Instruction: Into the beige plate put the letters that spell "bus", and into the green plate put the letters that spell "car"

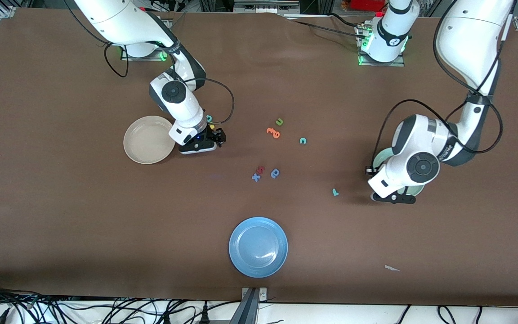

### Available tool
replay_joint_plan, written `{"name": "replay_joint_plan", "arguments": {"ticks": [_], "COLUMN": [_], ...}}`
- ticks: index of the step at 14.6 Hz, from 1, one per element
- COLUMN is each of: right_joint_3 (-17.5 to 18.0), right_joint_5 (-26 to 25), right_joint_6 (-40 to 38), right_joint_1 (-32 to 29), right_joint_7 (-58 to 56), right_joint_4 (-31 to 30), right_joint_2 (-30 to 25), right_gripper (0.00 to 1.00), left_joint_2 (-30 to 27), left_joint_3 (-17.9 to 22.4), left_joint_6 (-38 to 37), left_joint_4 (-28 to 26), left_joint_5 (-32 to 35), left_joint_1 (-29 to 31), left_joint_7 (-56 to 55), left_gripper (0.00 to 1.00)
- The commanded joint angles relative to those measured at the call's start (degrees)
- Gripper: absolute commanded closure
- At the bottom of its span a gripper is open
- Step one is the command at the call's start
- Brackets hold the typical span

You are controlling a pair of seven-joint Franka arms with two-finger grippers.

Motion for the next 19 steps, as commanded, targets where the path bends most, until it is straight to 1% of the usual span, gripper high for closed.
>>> {"name": "replay_joint_plan", "arguments": {"ticks": [1,2,3,4,5,7,8,9,10,11,12,13,14,15,16,17,19], "right_joint_3": [-0.6,-0.6,-0.6,-0.6,-0.6,-0.6,-0.5,-0.5,-0.5,-0.4,-0.4,-0.4,-0.4,-0.4,-0.3,-0.3,-0.3], "right_joint_5": [-1.3,-1.3,-1.3,-1.4,-1.3,-1.4,-1.4,-1.4,-1.4,-1.4,-1.4,-1.4,-1.4,-1.4,-1.4,-1.3,-1.1], "right_joint_6": [0.3,0.3,0.4,0.5,0.5,0.6,0.6,0.7,0.7,0.6,0.5,0.3,-0.3,-2.8,-7.8,-11.2,-14.1], "right_joint_1": [1.0,1.1,1.1,1.1,1.1,1.1,1.1,1.1,1.1,1.1,1.1,1.1,1.0,1.0,1.0,0.9,0.6], "right_joint_7": [2.2,2.3,2.4,2.5,2.6,2.9,2.9,2.9,2.9,2.9,2.9,2.9,2.3,1.9,1.8,1.7,1.2], "right_joint_4": [0.0,-0.3,-0.8,-1.6,-2.4,-3.4,-3.6,-3.9,-4.2,-4.3,-4.4,-4.4,-4.4,-4.3,-4.0,-4.0,-4.0], "right_joint_2": [1.0,1.0,0.9,0.7,0.2,-0.3,-0.3,-0.4,-0.8,-0.9,-1.2,-1.6,-2.6,-4.4,-6.8,-8.8,-11.4], "right_gripper": [0.15,0.15,0.16,0.23,0.29,0.49,0.58,0.65,0.67,0.75,0.84,0.97,1.00,1.00,1.00,1.00,1.00], "left_joint_2": [-0.5,-0.4,-0.4,-0.5,-0.5,-0.5,-0.4,0.0,0.2,0.9,1.9,2.7,3.4,4.3,5.5,6.7,8.4], "left_joint_3": [-0.4,-0.4,-0.4,-0.5,-0.7,-1.1,-1.4,-1.7,-1.8,-1.8,-1.8,-1.8,-1.8,-1.7,-1.8,-1.8,-1.7], "left_joint_6": [-0.4,-0.4,-0.4,-0.4,-0.4,-0.3,0.1,0.6,3.5,6.5,8.0,10.2,12.8,14.1,14.7,14.7,14.8], "left_joint_4": [-0.9,-0.9,-0.9,-0.9,-0.7,-0.6,0.1,0.5,0.6,0.5,0.6,0.6,0.6,0.7,1.9,3.4,4.6], "left_joint_5": [3.1,3.1,3.2,3.1,2.2,-0.1,-1.9,-5.7,-7.7,-8.3,-8.4,-8.4,-8.4,-8.4,-8.3,-8.2,-8.2], "left_joint_1": [2.4,3.3,3.7,3.7,3.6,2.8,2.5,1.4,0.5,-1.1,-2.5,-3.5,-4.6,-5.7,-6.0,-6.2,-7.7], "left_joint_7": [10.0,13.0,14.7,14.5,13.2,7.6,4.9,-0.7,-5.4,-8.6,-12.0,-16.0,-20.4,-24.0,-27.0,-29.6,-33.3], "left_gripper": [0.80,0.72,0.23,0.00,0.00,0.00,0.00,0.00,0.00,0.00,0.00,0.00,0.00,0.00,0.00,0.00,0.02]}}
